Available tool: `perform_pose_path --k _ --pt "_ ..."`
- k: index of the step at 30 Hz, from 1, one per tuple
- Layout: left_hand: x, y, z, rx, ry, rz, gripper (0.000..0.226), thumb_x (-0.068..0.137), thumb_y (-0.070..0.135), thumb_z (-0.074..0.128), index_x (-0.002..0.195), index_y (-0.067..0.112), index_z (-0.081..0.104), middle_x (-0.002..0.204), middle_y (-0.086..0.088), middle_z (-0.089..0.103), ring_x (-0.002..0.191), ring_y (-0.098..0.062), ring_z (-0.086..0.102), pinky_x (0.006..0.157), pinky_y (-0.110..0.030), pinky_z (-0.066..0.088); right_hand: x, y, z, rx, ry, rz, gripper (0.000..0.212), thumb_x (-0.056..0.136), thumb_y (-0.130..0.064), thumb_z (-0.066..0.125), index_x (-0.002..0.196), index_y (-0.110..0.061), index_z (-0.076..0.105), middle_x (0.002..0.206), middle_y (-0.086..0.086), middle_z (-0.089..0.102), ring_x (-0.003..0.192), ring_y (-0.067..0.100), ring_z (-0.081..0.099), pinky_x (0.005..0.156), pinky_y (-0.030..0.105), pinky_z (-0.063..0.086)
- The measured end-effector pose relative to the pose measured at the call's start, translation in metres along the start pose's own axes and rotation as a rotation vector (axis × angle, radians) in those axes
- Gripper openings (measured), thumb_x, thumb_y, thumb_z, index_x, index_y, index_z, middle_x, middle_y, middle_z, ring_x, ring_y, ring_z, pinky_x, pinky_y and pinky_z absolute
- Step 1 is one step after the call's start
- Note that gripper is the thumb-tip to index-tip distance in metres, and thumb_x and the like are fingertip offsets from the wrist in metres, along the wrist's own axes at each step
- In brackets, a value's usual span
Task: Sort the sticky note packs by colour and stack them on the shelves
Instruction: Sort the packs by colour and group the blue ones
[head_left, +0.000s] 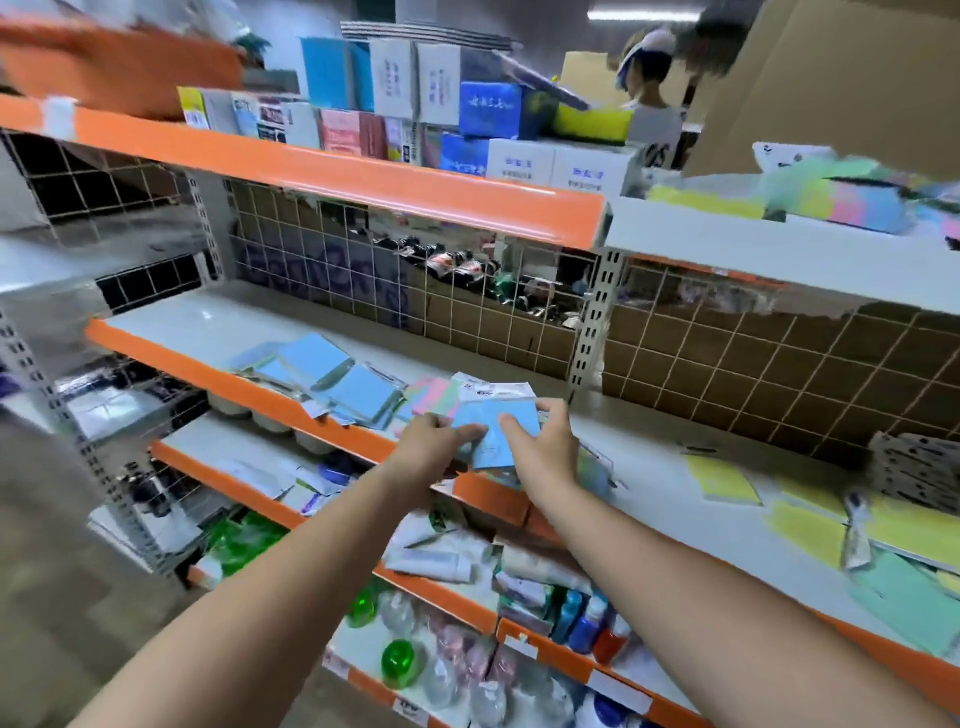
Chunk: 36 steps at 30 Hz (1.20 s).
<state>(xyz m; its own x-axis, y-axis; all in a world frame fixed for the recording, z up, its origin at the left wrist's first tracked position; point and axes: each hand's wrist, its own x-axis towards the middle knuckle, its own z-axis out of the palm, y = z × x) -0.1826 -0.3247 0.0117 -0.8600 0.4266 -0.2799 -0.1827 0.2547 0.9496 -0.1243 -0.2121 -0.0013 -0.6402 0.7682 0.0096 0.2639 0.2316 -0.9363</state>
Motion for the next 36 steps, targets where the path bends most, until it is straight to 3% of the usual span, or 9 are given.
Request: perform_pose_path --k 4,7,11,15,18,22,28,32,36 --pt "0.026 0.006 -0.035 -0.140 0.062 -0.025 0.027 0.083 0.034 0.066 0.089 0.013 0.051 0.091 -0.013 0.061 0.076 -0.028 0.062 0.078 -0.039 0.056 0.014 -0.025 0.039 -0.035 -0.053 -0.030 0.038 0.086 -0.033 0.066 0.116 -0.016 0.049 0.106 0.002 0.060 0.092 0.023 0.057 0.077 0.030 0.044" --pt "0.041 0.012 -0.061 -0.220 0.112 -0.037 0.004 0.094 0.013 0.048 0.096 0.009 0.050 0.086 -0.012 0.057 0.065 -0.022 0.057 0.065 -0.036 0.055 0.023 -0.036 0.066 -0.110 -0.074 -0.037 0.045 0.087 -0.041 0.063 0.121 -0.015 0.048 0.114 0.009 0.062 0.101 0.029 0.058 0.083 0.035 0.046" --pt "0.067 0.014 -0.094 -0.168 0.150 -0.023 0.008 0.093 0.001 0.044 0.094 0.008 0.048 0.082 -0.012 0.054 0.063 -0.021 0.053 0.059 -0.032 0.050 0.032 -0.050 0.102 -0.165 -0.111 -0.002 0.045 0.090 -0.044 0.059 0.124 -0.016 0.046 0.120 0.008 0.061 0.106 0.029 0.057 0.076 0.031 0.038" --pt "0.098 0.016 -0.126 -0.220 0.184 -0.044 0.014 0.093 -0.003 0.041 0.083 0.007 0.046 0.067 -0.013 0.050 0.055 -0.023 0.050 0.055 -0.028 0.042 0.042 -0.065 0.146 -0.070 -0.138 0.095 0.033 0.093 -0.027 0.052 0.124 -0.017 0.050 0.119 0.008 0.061 0.105 0.028 0.056 0.065 0.027 0.037" --pt "0.123 0.016 -0.157 -0.169 0.172 -0.021 0.014 0.090 -0.003 0.042 0.079 0.005 0.047 0.064 -0.012 0.049 0.052 -0.022 0.049 0.053 -0.026 0.042 0.049 -0.072 0.184 -0.012 -0.115 0.132 0.033 0.087 -0.019 0.055 0.120 -0.019 0.055 0.115 0.008 0.065 0.104 0.030 0.059 0.084 0.036 0.049" --pt "0.163 0.017 -0.202 -0.122 0.149 -0.030 0.012 0.083 -0.011 0.045 0.083 0.001 0.047 0.059 -0.014 0.053 0.049 -0.023 0.054 0.054 -0.029 0.047 0.061 -0.083 0.228 0.023 -0.075 0.154 0.040 0.083 -0.013 0.056 0.122 -0.014 0.056 0.114 0.005 0.065 0.101 0.028 0.061 0.086 0.039 0.053" --pt "0.218 0.010 -0.268 -0.108 0.265 -0.034 0.013 0.086 -0.005 0.039 0.091 0.000 0.050 0.074 -0.016 0.051 0.067 -0.029 0.053 0.075 -0.047 0.051 0.081 -0.084 0.266 0.056 0.039 0.272 0.040 0.085 -0.010 0.047 0.124 -0.013 0.058 0.120 0.010 0.064 0.095 0.028 0.062 0.067 0.027 0.048" --pt "0.240 0.005 -0.296 -0.062 0.272 -0.046 0.008 0.068 0.006 0.045 0.073 0.001 0.050 0.071 -0.019 0.054 0.073 -0.032 0.055 0.075 -0.048 0.052 0.079 -0.081 0.277 0.052 0.127 0.330 0.040 0.087 -0.007 0.045 0.125 -0.016 0.055 0.124 0.006 0.062 0.096 0.026 0.059 0.077 0.030 0.048" --pt "0.266 -0.007 -0.319 0.092 0.302 -0.100 0.020 0.084 -0.002 0.045 0.099 -0.007 0.057 0.092 -0.026 0.056 0.080 -0.033 0.051 0.073 -0.044 0.049 0.078 -0.074 0.282 0.035 0.196 0.372 0.045 0.091 -0.006 0.041 0.134 -0.019 0.039 0.132 0.007 0.053 0.069 0.015 0.051 0.059 0.026 0.040"
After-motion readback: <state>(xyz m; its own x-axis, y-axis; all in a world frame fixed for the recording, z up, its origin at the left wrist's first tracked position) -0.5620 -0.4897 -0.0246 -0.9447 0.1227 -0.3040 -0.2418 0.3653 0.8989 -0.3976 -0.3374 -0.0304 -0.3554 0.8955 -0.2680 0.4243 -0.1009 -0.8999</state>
